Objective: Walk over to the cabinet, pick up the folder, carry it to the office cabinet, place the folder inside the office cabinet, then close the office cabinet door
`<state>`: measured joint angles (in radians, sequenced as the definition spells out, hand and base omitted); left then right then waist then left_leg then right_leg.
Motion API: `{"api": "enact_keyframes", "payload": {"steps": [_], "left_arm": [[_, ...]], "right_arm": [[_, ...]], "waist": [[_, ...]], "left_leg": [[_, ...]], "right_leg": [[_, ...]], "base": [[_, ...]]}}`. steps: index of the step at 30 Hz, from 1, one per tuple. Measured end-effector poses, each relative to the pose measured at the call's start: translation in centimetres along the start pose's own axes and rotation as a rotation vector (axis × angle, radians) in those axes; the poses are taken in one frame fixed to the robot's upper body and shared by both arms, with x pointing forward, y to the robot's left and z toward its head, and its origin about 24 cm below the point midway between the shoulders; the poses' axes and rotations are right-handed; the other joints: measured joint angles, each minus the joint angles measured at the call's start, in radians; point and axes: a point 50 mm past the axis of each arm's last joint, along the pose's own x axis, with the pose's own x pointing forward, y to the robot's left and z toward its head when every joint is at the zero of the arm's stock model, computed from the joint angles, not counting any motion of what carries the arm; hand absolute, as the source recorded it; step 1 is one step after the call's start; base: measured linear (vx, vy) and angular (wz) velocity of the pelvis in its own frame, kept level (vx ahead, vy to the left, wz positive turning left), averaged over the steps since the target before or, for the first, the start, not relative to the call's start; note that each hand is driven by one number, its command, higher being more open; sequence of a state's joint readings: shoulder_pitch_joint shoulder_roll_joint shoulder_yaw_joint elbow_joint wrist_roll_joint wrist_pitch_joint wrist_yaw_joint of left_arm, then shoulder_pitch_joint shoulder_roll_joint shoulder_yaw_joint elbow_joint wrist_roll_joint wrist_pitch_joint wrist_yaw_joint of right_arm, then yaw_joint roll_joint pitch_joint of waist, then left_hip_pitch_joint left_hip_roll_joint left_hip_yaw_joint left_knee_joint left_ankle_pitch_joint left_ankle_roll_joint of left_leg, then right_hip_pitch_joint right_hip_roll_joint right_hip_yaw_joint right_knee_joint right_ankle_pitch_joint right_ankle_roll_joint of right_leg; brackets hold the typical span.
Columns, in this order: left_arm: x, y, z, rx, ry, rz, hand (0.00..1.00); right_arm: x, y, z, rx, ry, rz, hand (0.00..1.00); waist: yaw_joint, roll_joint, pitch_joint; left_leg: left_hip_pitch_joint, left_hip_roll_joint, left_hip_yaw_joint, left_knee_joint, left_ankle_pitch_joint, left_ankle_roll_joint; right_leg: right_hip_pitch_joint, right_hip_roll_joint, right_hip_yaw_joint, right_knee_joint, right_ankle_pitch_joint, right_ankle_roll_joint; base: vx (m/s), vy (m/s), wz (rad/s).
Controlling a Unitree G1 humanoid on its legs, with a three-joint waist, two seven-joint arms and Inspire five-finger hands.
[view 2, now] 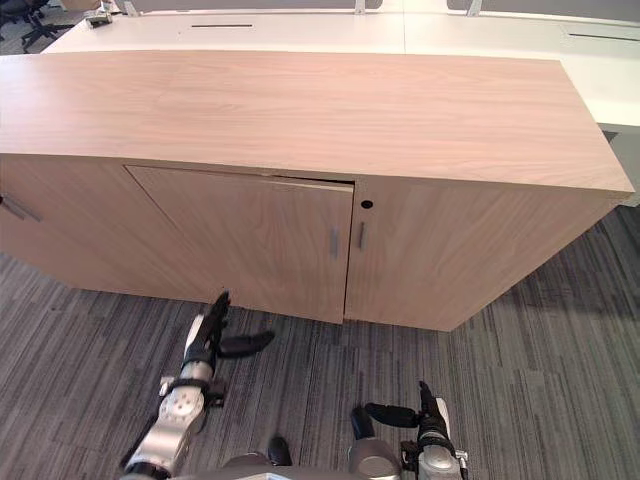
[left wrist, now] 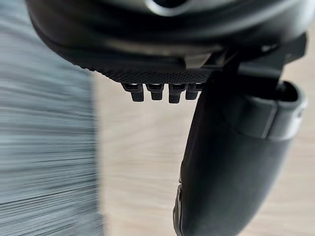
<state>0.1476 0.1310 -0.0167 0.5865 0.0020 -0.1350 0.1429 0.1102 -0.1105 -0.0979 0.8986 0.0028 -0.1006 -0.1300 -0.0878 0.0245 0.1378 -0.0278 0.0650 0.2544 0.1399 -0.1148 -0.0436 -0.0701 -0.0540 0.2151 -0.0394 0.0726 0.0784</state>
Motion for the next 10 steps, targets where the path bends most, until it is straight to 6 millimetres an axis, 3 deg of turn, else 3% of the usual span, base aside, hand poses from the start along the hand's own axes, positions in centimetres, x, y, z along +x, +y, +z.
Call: {"api": "enact_keyframes", "payload": {"steps": [2,4,6,10], "left_arm": [[-1.2,0.9,-3.9,-0.005,0.164,0.021,1.00],[-1.9,1.4,-6.1,-0.010,0.267,0.036,1.00],[-2.9,2.0,-7.9,-0.011,0.345,0.056,1.00],[-3.7,2.6,-9.1,-0.020,0.399,0.082,1.00]], "right_arm": [[-0.1,-0.1,-0.2,0.012,0.007,-0.004,1.00],[-0.2,-0.4,-0.6,0.021,0.024,-0.017,1.00],[-0.2,-0.5,-1.1,0.017,0.048,-0.020,1.00],[-0.3,-0.5,-1.5,0.014,0.066,-0.017,1.00]], "waist": [[0.008,-0.001,0.000],[0.017,-0.001,0.000],[0.022,-0.005,-0.003],[0.045,-0.011,-0.008]], "left_leg": [[0.017,-0.008,0.000,-0.020,-0.001,0.002],[0.026,-0.012,0.001,-0.030,-0.001,0.002],[0.036,-0.011,0.001,-0.032,-0.003,0.002],[0.048,-0.008,0.001,-0.032,-0.007,0.011]], "right_leg": [[0.001,0.000,0.021,-0.014,-0.002,-0.002],[0.001,0.002,0.029,-0.015,-0.002,-0.002],[0.010,0.005,0.030,-0.019,0.014,0.001],[0.024,0.010,0.032,-0.028,0.017,0.002]], "base": [[-0.03,0.021,-0.39],[0.02,0.009,-0.18],[0.08,0.005,-0.07],[0.08,0.002,-0.06]]}}
